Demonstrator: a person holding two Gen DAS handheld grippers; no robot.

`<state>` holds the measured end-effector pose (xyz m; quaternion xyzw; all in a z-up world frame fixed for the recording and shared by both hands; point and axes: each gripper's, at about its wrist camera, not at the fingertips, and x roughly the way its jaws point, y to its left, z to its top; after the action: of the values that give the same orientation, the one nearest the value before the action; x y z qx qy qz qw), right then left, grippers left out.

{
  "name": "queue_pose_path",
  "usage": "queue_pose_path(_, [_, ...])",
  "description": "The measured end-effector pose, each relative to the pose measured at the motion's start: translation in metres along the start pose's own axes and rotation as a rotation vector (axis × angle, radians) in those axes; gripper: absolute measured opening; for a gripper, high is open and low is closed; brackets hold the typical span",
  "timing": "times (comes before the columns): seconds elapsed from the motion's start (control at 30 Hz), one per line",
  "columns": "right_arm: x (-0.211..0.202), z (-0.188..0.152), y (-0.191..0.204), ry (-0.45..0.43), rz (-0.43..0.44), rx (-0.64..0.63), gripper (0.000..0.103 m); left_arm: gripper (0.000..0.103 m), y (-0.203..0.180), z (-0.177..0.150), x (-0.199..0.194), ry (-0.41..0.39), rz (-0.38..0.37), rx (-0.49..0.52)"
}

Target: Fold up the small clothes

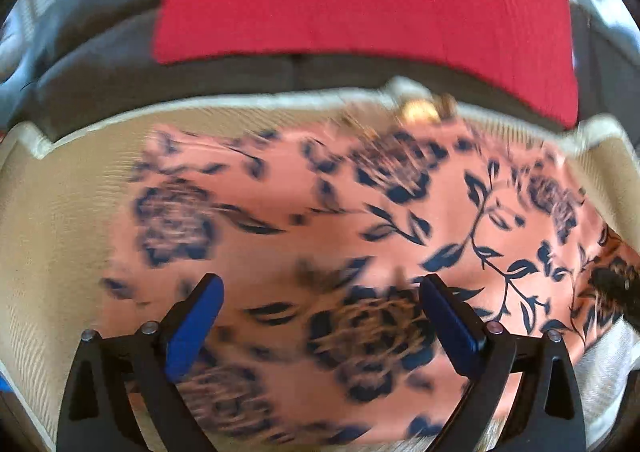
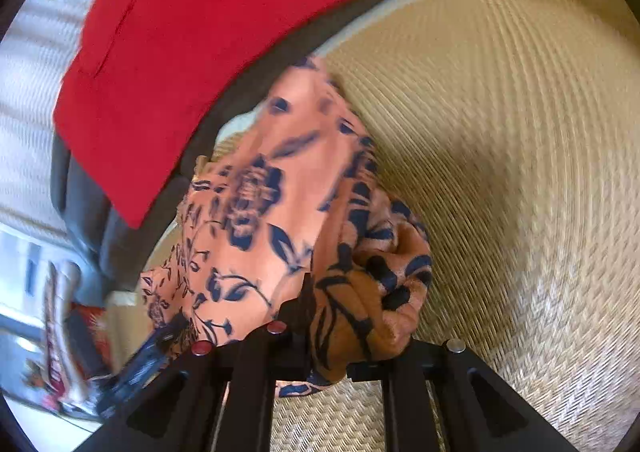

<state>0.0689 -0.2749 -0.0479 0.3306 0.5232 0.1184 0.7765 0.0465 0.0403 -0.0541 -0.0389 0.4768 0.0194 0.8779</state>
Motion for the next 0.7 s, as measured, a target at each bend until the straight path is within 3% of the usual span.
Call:
queue_pose_path(0.17, [-0.041,-0.001,0.116,-0.173,-0.050,-0.313,0.011,0.099,0.102,-0.027,-0.051,-0.100,0.053,-0.170])
queue_pose_path(0.33, [-0.033,-0.065,0.246,-0.213,0.009,-0.669,0.011,0.099,0.194,-0.064,-0.084,-0.143,0.122,-0.371])
queue_pose_path(0.4, [-0.008,-0.105,0.280,-0.175,0.039,-0.787,0.011,0.098,0.218,-0.076,-0.086,-0.134,0.132,-0.428])
queue_pose_path(0.5, [0.067,-0.155,0.300,-0.005,0.040,-0.877,0.011,0.098,0.233,-0.083,-0.086,-0.120,0.097,-0.466])
queue_pose_path(0.6, [0.137,-0.173,0.283,0.191,0.009,-0.821,0.011,0.097,0.230,-0.077,-0.087,-0.119,-0.005,-0.470])
queue_pose_path(0.7, [0.137,-0.167,0.274,0.200,0.044,-0.742,0.011,0.098,0.218,-0.065,-0.087,-0.143,-0.082,-0.424])
